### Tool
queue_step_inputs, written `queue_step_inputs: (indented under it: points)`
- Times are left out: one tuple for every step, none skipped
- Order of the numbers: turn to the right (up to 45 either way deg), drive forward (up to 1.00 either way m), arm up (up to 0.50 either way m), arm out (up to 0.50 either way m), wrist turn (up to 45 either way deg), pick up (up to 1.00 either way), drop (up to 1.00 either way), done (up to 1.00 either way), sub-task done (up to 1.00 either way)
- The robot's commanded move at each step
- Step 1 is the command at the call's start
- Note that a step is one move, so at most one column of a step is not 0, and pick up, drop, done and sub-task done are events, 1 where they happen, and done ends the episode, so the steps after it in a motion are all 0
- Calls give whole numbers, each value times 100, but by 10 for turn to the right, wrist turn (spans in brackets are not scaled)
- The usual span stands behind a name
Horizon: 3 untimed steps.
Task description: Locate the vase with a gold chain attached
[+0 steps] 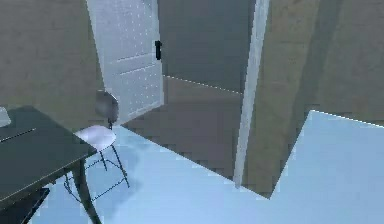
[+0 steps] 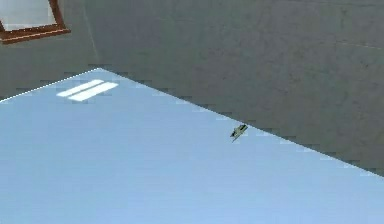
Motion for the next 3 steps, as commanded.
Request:
queue_step_inputs:
  points:
    - [0, 100, 0, 0, 0, 0, 0, 0, 0]
    - [0, 100, 0, 0, 0, 0, 0, 0, 0]
    - [0, 95, 0, 0, 0, 0, 0, 0, 0]
